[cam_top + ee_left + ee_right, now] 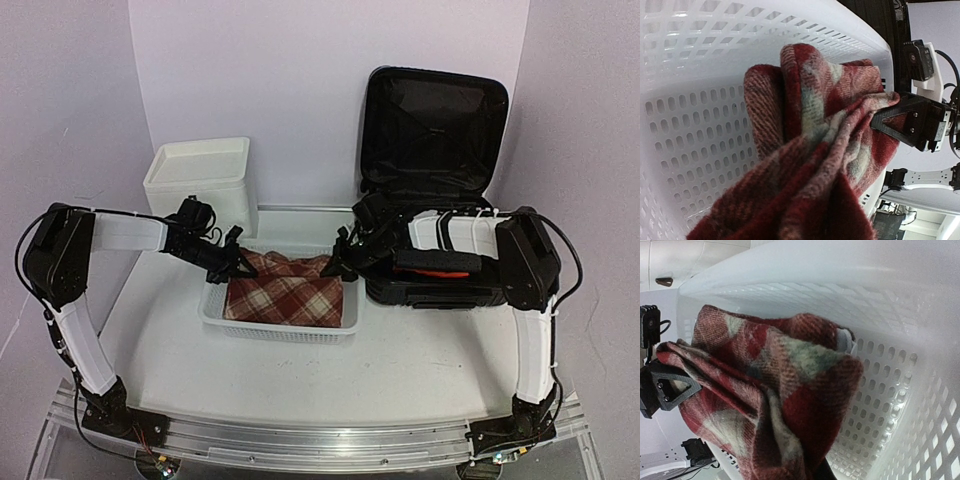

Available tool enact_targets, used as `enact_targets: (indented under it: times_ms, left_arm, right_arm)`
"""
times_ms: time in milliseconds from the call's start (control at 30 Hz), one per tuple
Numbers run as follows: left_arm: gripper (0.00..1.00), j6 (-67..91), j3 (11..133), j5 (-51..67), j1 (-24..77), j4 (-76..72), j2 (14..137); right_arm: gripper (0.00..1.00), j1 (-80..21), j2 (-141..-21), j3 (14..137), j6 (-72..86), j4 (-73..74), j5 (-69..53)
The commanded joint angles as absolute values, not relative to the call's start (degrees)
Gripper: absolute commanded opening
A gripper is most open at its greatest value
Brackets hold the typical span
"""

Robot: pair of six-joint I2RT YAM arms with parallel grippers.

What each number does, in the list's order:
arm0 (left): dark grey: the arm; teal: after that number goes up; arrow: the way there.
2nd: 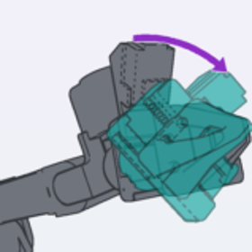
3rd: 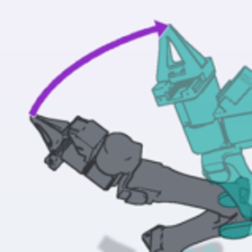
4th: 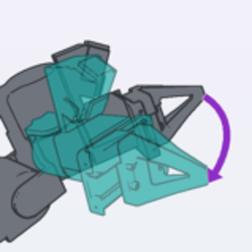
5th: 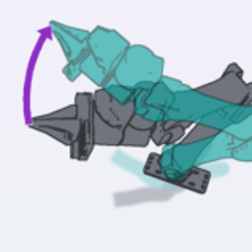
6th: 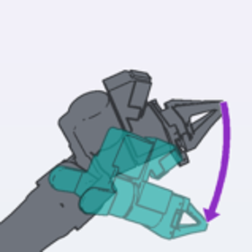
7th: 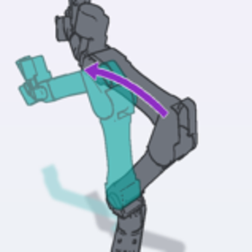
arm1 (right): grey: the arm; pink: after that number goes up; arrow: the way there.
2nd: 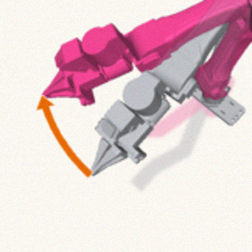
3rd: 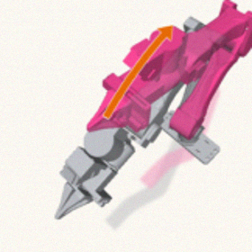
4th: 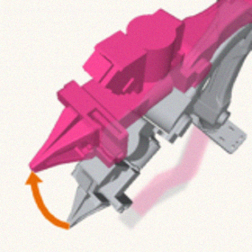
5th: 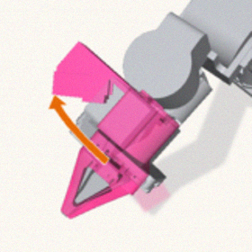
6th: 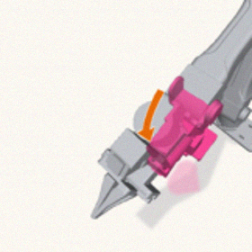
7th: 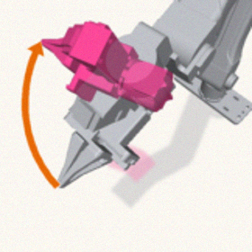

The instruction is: Open, take out, and arrange the luggage

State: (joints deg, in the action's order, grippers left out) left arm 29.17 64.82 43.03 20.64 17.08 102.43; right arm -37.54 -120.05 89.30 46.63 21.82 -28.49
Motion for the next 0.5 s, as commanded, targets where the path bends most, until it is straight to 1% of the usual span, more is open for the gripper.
enact_targets:
  times_ms: [0, 200, 267, 300, 367, 467]
  left_arm:
    - [0.04, 24.96, 67.82, 35.88, 19.64, 19.83, 102.57]
    - [0.09, 23.6, 67.89, 31.89, 20.1, 21.3, 103.01]
    - [0.09, 23.56, 68.35, 29.54, 20.69, 21.99, 103.66]
    - [0.11, 23.55, 68.63, 27.91, 21.07, 22.54, 104.05]
    - [0.19, 23.35, 69.1, 25.15, 21.98, 23.2, 104.08]
    - [0.37, 22.45, 68.79, 18.89, 23.98, 23.59, 102.03]
  right_arm:
    - [0.0, -37.0, -121.52, 91.17, 42.63, 25.68, -21.4]
    - [0.0, -37.73, -123.73, 93.31, 40.62, 27.74, -19.4]
    - [0.0, -38.02, -124.13, 93.81, 39.9, 28.54, -18.68]
    - [0.0, -38.24, -124.14, 94.02, 39.51, 28.89, -18.14]
    - [0.0, -38.84, -123.94, 94.62, 38.14, 30.7, -15.56]
    - [0.0, -39.37, -124.05, 96.68, 35.79, 34.95, -12.5]
